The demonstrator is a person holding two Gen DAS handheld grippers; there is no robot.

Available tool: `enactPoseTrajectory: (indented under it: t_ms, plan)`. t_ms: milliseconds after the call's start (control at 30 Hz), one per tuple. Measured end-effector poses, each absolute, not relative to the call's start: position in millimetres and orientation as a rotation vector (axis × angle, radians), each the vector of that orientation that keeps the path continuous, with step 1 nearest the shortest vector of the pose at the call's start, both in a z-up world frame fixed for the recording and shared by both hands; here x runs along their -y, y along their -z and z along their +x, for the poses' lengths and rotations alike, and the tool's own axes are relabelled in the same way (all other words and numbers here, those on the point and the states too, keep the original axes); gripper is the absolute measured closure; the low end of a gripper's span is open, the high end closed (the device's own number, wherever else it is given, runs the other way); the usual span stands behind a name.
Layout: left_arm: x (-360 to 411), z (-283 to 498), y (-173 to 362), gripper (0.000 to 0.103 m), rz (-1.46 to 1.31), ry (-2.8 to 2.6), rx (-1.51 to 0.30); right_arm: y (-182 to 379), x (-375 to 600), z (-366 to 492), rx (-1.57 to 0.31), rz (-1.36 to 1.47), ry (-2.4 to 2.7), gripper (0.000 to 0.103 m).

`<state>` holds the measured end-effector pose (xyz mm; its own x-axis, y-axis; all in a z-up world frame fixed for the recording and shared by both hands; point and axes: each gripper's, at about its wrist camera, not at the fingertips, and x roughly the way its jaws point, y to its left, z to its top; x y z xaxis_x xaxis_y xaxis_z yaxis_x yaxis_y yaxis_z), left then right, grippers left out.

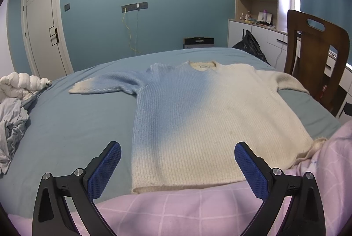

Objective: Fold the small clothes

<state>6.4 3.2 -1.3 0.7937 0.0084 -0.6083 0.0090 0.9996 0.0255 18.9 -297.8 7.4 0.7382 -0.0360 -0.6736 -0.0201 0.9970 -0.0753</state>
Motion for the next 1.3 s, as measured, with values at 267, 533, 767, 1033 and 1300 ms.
enactPoseTrajectory:
  t_ms: [267, 533, 767, 1033, 1300]
  plan:
    - [-3, 8, 2, 0.0, 0.028, 0.002, -0.653, -7, 298, 19, -0.741, -0.079, 0.009, 0.001]
    - [-4, 7, 2, 0.0, 0.027, 0.002, -0.653, -7, 298, 19, -0.741, -0.079, 0.009, 0.001]
    - [-4, 7, 2, 0.0, 0.026, 0.002, -0.653, -8, 298, 19, -0.739, -0.078, 0.008, 0.001]
    - [-6, 5, -1, 0.0, 0.01, 0.002, -0.644, -10, 299, 18, -0.739, -0.061, 0.007, 0.001]
    - [-10, 5, 0, 0.0, -0.006, -0.002, -0.645, -35, 300, 22, -0.732, -0.065, -0.021, 0.001]
